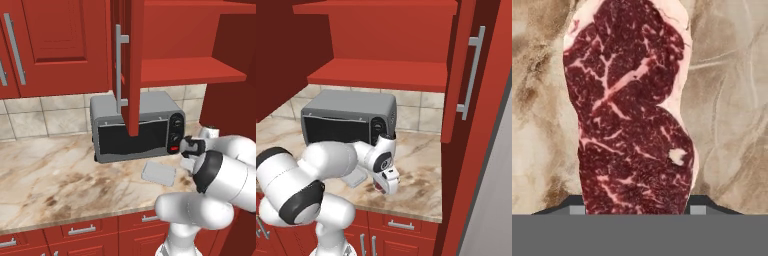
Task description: Retrieve the tupperware from the cabinet, then place the raw meat into the tupperware to avoid contamination.
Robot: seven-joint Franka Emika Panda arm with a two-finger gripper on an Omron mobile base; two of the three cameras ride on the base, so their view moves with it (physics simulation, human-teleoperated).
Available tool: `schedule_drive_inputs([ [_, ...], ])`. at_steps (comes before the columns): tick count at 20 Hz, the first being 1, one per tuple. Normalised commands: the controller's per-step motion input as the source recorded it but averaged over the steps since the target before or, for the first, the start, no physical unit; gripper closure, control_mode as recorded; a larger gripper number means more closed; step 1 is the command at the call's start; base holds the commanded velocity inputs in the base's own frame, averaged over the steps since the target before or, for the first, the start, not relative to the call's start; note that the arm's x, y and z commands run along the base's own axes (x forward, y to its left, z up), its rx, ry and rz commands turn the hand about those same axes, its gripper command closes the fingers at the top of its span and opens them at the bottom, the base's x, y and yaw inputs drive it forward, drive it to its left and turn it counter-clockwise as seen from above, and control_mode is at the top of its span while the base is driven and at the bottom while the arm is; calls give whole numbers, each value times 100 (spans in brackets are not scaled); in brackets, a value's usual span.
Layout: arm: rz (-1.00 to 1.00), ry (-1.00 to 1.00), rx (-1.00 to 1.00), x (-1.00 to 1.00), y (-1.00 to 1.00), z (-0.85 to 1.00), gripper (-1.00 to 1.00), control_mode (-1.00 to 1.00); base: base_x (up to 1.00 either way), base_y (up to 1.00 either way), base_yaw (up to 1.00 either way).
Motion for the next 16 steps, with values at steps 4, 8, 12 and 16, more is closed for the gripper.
schedule_drive_inputs([
  [4, -7, -6, -3, -25, 9, 34, 100, -100, 0, 0, 0],
  [8, -4, -3, -7, -3, 32, 39, 100, -100, 0, 0, 0],
  [12, -8, -1, -2, 6, 49, 23, 100, -100, 0, 0, 0],
  [16, -8, -2, 0, 5, 42, 6, 100, -100, 0, 0, 0],
])
